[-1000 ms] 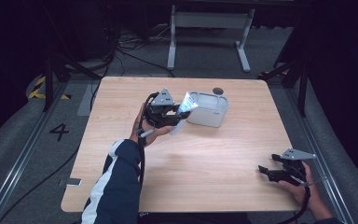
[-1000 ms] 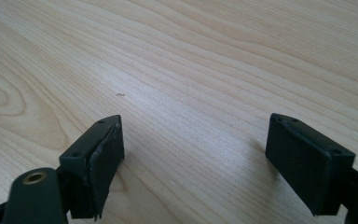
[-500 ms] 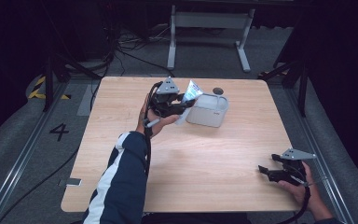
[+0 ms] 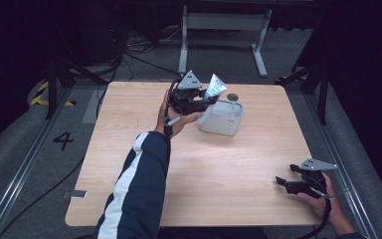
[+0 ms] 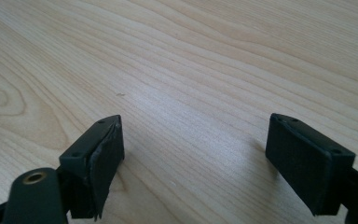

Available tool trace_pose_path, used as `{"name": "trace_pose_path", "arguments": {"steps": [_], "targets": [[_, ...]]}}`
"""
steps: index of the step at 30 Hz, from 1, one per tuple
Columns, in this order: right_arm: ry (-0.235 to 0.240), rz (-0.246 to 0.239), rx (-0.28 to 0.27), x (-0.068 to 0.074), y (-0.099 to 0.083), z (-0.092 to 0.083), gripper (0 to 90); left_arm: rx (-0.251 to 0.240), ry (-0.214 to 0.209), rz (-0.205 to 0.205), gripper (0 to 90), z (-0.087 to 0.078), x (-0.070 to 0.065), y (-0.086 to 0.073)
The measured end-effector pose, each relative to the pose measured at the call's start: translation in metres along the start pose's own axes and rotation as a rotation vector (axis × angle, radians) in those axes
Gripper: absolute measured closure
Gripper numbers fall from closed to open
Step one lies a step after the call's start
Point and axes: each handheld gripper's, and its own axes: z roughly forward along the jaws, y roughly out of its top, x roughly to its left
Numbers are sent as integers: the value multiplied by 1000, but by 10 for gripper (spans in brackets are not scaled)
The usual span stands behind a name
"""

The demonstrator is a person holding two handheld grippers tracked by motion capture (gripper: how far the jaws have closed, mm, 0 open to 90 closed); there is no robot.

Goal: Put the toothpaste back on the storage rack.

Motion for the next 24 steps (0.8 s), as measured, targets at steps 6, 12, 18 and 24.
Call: {"name": "trace_pose_path", "arguments": {"steps": [6, 12, 18, 24], "targets": [[0, 0, 0, 0, 0, 0, 197, -3, -3, 8, 665, 20, -2, 7], [-1, 2, 0, 0, 0, -1, 197, -15, -1, -6, 665, 32, 1, 9], [-3, 1, 0, 0, 0, 0, 194, -23, -5, -15, 665, 43, 8, 9], [-7, 6, 1, 0, 0, 0, 188, -28, -15, -30, 664, 59, 12, 9]]}}
